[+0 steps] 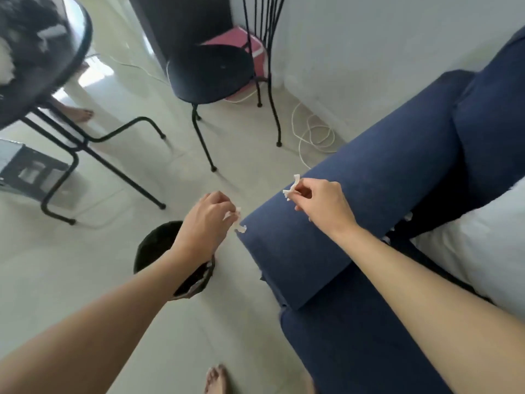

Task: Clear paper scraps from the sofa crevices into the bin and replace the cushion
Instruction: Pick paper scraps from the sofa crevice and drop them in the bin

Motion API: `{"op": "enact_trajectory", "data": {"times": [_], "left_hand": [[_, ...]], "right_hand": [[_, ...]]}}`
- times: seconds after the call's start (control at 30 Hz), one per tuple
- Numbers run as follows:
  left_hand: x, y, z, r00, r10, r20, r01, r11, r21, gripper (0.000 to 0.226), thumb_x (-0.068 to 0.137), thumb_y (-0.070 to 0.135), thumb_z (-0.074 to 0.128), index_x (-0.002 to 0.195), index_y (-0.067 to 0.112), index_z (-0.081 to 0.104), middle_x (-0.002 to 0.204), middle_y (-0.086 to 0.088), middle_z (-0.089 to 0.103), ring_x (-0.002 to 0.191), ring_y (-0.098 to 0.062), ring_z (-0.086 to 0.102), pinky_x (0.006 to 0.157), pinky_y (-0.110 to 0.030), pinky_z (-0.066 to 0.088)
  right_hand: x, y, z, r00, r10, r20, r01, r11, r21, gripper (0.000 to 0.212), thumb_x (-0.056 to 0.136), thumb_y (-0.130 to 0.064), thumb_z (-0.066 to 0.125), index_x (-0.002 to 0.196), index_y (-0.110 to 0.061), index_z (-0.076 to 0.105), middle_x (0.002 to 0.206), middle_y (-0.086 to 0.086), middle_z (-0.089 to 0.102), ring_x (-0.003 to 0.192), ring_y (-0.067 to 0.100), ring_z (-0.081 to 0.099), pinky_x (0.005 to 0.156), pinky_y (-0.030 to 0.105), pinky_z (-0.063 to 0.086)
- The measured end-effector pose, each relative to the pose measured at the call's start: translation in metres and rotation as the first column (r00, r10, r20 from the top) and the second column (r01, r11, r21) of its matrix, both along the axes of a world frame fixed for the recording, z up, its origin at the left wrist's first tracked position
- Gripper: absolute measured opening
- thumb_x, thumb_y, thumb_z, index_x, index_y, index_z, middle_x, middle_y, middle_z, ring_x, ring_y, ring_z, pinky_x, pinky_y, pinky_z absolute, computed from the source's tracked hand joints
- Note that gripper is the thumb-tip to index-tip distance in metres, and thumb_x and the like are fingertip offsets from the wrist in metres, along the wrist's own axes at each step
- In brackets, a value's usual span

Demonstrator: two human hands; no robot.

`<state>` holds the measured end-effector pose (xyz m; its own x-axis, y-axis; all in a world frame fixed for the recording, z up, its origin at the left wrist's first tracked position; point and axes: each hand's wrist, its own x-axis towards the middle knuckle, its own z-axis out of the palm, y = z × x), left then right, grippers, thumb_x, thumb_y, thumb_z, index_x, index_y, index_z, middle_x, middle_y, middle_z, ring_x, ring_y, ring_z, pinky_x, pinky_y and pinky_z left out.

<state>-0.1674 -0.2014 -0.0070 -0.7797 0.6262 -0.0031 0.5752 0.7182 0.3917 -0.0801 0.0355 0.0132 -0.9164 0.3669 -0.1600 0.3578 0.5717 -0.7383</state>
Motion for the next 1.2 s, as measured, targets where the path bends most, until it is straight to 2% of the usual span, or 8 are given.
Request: {"op": "enact_trajectory", "data": {"times": [0.17, 0.3, 0.43, 0.57, 0.87, 1.0, 1.1, 1.2], "left_hand": [[-0.021, -0.105, -0.021, 0.983, 0.172, 0.064, -0.170, 0.984, -0.048, 0.015, 0.094, 0.022, 0.066, 0.098, 0.012, 0.076, 0.109, -0.004, 0.063, 0.100, -0.026, 0.057, 0.084, -0.034, 0.046], [-0.034, -0.166, -0.046, 0.960, 0.263, 0.096, -0.255, 0.963, -0.088, 0.018, 0.096, 0.026, 0.062, 0.096, 0.014, 0.076, 0.110, -0.002, 0.064, 0.101, -0.024, 0.055, 0.082, -0.038, 0.048], [-0.046, -0.206, -0.077, 0.954, 0.278, 0.116, -0.262, 0.956, -0.134, 0.017, 0.097, 0.023, 0.061, 0.100, 0.016, 0.077, 0.118, -0.002, 0.066, 0.103, -0.026, 0.055, 0.088, -0.038, 0.045], [-0.055, -0.229, -0.103, 0.945, 0.294, 0.142, -0.257, 0.938, -0.234, 0.024, 0.097, 0.023, 0.057, 0.116, 0.016, 0.071, 0.134, 0.001, 0.062, 0.117, -0.028, 0.051, 0.091, -0.040, 0.041], [-0.056, -0.268, -0.120, 0.934, 0.307, 0.181, -0.248, 0.925, -0.287, 0.048, 0.097, 0.028, 0.058, 0.143, 0.019, 0.049, 0.146, 0.003, 0.052, 0.132, -0.026, 0.043, 0.101, -0.044, 0.037], [-0.057, -0.285, -0.120, 0.927, 0.324, 0.190, -0.259, 0.918, -0.301, 0.052, 0.097, 0.030, 0.058, 0.146, 0.020, 0.045, 0.151, 0.004, 0.046, 0.135, -0.024, 0.038, 0.103, -0.043, 0.035], [-0.057, -0.293, -0.116, 0.927, 0.329, 0.182, -0.268, 0.917, -0.294, 0.055, 0.096, 0.034, 0.059, 0.147, 0.022, 0.043, 0.153, 0.003, 0.043, 0.137, -0.025, 0.036, 0.105, -0.045, 0.034], [-0.056, -0.295, -0.109, 0.932, 0.323, 0.164, -0.271, 0.922, -0.277, 0.063, 0.093, 0.041, 0.062, 0.149, 0.023, 0.039, 0.156, 0.000, 0.037, 0.140, -0.027, 0.032, 0.107, -0.047, 0.033]], "right_hand": [[-0.047, -0.098, -0.018, 0.986, 0.158, 0.057, -0.158, 0.987, -0.004, 0.010, 0.098, -0.034, 0.066, 0.097, -0.024, 0.065, 0.081, -0.008, 0.074, 0.062, 0.002, 0.064, 0.056, 0.022, 0.049], [-0.076, -0.164, -0.042, 0.960, 0.256, 0.112, -0.260, 0.965, 0.022, 0.006, 0.096, -0.026, 0.068, 0.098, -0.020, 0.068, 0.082, 0.000, 0.076, 0.074, 0.021, 0.070, 0.068, 0.043, 0.060], [-0.100, -0.214, -0.072, 0.942, 0.299, 0.153, -0.306, 0.952, 0.027, 0.013, 0.092, -0.025, 0.061, 0.089, -0.017, 0.070, 0.077, 0.006, 0.074, 0.069, 0.032, 0.067, 0.066, 0.051, 0.059], [-0.113, -0.247, -0.096, 0.938, 0.301, 0.173, -0.309, 0.951, 0.017, 0.018, 0.092, -0.024, 0.057, 0.088, -0.014, 0.072, 0.077, 0.007, 0.074, 0.072, 0.032, 0.069, 0.066, 0.051, 0.060], [-0.122, -0.291, -0.123, 0.932, 0.286, 0.224, -0.296, 0.955, 0.008, 0.015, 0.092, -0.019, 0.062, 0.101, -0.015, 0.074, 0.088, 0.004, 0.077, 0.086, 0.028, 0.072, 0.072, 0.049, 0.063], [-0.129, -0.303, -0.126, 0.865, 0.353, 0.358, -0.345, 0.935, -0.088, 0.046, 0.087, -0.016, 0.075, 0.130, -0.009, 0.061, 0.128, 0.009, 0.071, 0.118, 0.029, 0.066, 0.099, 0.049, 0.055], [-0.131, -0.306, -0.124, 0.771, 0.445, 0.456, -0.455, 0.886, -0.095, 0.088, 0.087, -0.020, 0.080, 0.156, -0.010, 0.026, 0.156, 0.007, 0.049, 0.139, 0.030, 0.049, 0.114, 0.045, 0.041], [-0.128, -0.304, -0.123, 0.758, 0.465, 0.458, -0.488, 0.869, -0.074, 0.116, 0.086, -0.025, 0.080, 0.162, -0.022, -0.008, 0.160, 0.009, 0.043, 0.140, 0.034, 0.047, 0.115, 0.044, 0.038]]}}
